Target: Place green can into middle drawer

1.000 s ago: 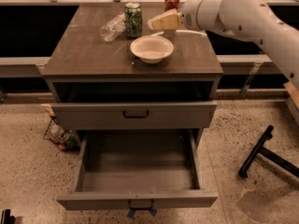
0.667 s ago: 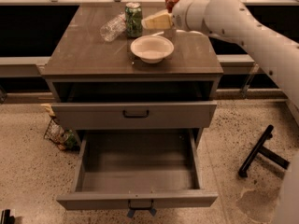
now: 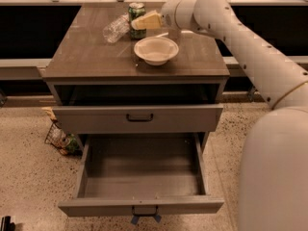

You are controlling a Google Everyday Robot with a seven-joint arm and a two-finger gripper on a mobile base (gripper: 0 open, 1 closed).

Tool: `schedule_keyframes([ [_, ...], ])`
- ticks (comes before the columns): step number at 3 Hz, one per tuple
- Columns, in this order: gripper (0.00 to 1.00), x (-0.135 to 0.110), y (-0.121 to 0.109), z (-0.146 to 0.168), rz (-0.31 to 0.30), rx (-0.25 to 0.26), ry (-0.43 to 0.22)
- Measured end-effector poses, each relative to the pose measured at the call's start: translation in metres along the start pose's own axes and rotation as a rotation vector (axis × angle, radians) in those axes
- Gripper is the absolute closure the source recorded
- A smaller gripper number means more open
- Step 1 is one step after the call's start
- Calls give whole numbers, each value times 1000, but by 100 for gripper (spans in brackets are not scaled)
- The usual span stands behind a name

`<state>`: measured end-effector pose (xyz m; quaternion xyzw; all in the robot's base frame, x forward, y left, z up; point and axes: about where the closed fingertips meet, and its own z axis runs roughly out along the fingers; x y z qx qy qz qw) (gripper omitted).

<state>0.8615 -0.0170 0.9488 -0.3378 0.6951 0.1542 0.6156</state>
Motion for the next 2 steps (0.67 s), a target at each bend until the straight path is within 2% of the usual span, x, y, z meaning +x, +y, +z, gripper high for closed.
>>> schedule_keyframes([
  [1, 0, -1, 10, 31, 2, -60, -16],
  [2, 0, 7, 18, 56, 37, -99, -16],
])
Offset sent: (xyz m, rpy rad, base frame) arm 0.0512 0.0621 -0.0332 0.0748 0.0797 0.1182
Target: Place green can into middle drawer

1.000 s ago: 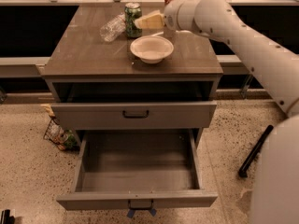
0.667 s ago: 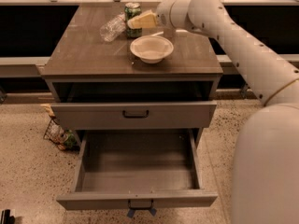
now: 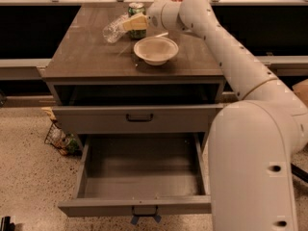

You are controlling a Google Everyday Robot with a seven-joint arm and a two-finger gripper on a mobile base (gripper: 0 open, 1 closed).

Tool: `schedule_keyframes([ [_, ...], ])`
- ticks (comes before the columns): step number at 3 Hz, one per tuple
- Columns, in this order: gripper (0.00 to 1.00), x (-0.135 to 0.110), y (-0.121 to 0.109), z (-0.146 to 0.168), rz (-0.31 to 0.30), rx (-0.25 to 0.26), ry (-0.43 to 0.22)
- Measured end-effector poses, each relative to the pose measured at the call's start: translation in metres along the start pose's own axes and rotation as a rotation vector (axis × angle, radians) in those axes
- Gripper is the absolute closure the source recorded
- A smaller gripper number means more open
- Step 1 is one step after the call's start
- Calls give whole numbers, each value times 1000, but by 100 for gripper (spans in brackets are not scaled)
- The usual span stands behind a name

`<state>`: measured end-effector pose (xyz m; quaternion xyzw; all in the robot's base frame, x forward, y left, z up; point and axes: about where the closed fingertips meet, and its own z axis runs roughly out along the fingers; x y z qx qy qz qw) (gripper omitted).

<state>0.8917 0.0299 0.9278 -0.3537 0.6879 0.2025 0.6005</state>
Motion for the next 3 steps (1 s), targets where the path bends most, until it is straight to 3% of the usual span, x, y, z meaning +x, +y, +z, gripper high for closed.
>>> schedule_keyframes([
  [2, 41, 23, -3, 29, 99, 5, -2],
  [3, 64, 28, -1, 32, 112, 3, -6],
])
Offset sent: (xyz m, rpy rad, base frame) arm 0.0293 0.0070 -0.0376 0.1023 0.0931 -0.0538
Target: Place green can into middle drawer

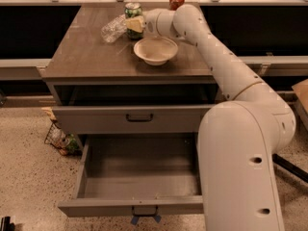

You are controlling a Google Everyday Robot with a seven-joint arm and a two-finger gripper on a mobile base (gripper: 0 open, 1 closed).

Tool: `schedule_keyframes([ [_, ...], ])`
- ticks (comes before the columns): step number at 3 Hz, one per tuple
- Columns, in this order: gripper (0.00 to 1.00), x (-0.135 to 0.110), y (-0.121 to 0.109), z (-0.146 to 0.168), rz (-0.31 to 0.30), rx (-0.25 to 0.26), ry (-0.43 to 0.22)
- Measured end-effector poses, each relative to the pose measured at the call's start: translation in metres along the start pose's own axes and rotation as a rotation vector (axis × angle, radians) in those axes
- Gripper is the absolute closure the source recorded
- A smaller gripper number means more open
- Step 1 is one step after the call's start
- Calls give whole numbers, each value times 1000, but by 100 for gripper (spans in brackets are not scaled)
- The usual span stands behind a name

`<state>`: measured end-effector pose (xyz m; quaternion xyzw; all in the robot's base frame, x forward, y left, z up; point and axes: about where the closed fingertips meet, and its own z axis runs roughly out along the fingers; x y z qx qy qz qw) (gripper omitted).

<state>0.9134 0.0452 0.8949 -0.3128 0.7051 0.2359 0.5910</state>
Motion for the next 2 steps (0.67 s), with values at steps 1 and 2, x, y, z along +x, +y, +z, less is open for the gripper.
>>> schedule_keyframes([
  [1, 87, -33, 3, -27, -16, -18, -56],
  [2, 100, -69, 22, -74, -46, -93, -98],
])
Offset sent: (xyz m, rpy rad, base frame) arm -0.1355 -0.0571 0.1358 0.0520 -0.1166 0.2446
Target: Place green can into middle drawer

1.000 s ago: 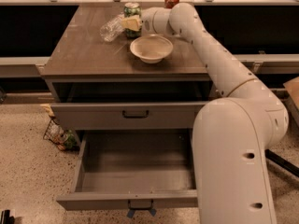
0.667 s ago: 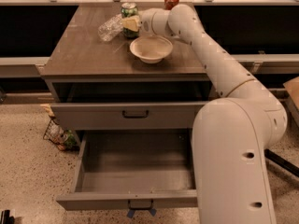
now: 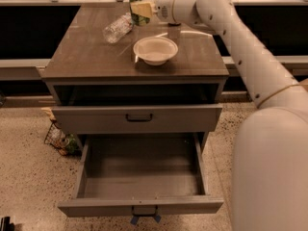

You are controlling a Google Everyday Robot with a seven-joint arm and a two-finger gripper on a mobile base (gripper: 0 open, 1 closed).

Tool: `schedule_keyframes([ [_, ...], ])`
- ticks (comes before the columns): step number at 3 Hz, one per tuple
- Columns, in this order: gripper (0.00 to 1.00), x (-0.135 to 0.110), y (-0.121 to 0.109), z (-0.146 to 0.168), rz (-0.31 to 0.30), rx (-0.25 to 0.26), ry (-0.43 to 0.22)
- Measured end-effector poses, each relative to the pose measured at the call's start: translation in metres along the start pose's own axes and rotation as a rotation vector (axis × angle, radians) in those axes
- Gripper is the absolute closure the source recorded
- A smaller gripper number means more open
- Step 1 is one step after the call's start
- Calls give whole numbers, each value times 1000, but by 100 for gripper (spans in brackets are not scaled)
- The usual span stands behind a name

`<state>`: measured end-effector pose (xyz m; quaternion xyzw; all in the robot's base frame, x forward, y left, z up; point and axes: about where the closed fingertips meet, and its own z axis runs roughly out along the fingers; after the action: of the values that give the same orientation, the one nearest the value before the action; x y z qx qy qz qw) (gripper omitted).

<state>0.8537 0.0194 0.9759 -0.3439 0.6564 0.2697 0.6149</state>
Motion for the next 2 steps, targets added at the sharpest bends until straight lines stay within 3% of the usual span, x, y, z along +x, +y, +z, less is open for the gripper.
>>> schedule_keyframes([
  [2, 100, -34, 73, -84, -9, -292, -129],
])
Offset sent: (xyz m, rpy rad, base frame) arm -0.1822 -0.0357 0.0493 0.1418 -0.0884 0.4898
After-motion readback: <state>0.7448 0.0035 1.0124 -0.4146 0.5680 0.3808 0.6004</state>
